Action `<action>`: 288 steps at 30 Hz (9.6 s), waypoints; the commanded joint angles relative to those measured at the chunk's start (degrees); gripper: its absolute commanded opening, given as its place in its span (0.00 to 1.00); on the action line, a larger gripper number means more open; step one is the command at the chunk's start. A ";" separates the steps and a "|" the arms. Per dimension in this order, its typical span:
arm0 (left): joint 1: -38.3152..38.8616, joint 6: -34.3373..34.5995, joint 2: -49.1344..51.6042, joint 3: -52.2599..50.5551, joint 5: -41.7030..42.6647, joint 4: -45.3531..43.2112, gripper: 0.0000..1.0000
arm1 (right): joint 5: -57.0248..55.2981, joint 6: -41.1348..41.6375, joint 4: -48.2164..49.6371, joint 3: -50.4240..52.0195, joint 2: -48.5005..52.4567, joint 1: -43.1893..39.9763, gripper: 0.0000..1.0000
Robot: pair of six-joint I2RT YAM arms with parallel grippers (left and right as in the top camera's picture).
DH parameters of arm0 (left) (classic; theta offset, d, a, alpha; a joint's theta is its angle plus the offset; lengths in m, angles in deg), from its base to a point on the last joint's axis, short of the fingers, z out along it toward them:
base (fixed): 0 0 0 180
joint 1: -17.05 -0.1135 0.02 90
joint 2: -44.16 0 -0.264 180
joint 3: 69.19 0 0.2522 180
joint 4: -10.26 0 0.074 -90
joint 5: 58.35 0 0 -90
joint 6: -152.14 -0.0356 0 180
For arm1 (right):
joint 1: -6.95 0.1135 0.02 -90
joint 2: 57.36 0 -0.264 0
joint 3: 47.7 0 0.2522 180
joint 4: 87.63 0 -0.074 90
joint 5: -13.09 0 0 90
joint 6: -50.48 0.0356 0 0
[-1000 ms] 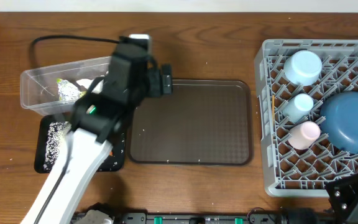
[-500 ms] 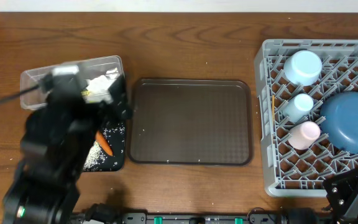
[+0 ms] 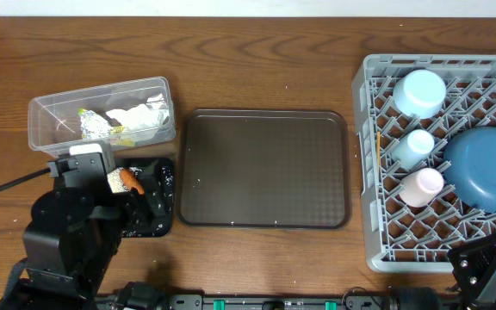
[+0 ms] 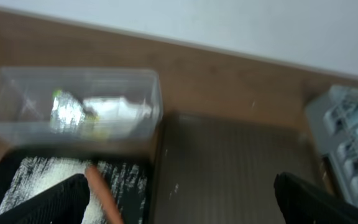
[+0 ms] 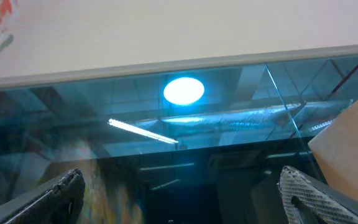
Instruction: Sort waste into correct bins and load items into the dishwasher rack
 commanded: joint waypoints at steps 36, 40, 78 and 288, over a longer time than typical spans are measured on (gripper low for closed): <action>-7.61 -0.57 -29.90 -30.97 -0.72 -45.09 0.98 | -0.11 -0.72 2.03 11.74 -0.31 -0.79 0.99; -8.46 -0.57 -32.06 -34.47 -0.72 -45.94 0.98 | -0.11 -0.72 2.01 11.78 -0.31 -0.79 0.99; -8.92 -0.57 -39.54 -69.48 -0.68 -93.11 0.98 | -0.11 -0.72 2.64 19.50 -0.33 -0.79 0.99; -10.14 -17.88 -39.56 -69.40 -1.75 -53.24 0.98 | -2.05 -10.36 -41.07 22.43 -0.31 1.42 0.99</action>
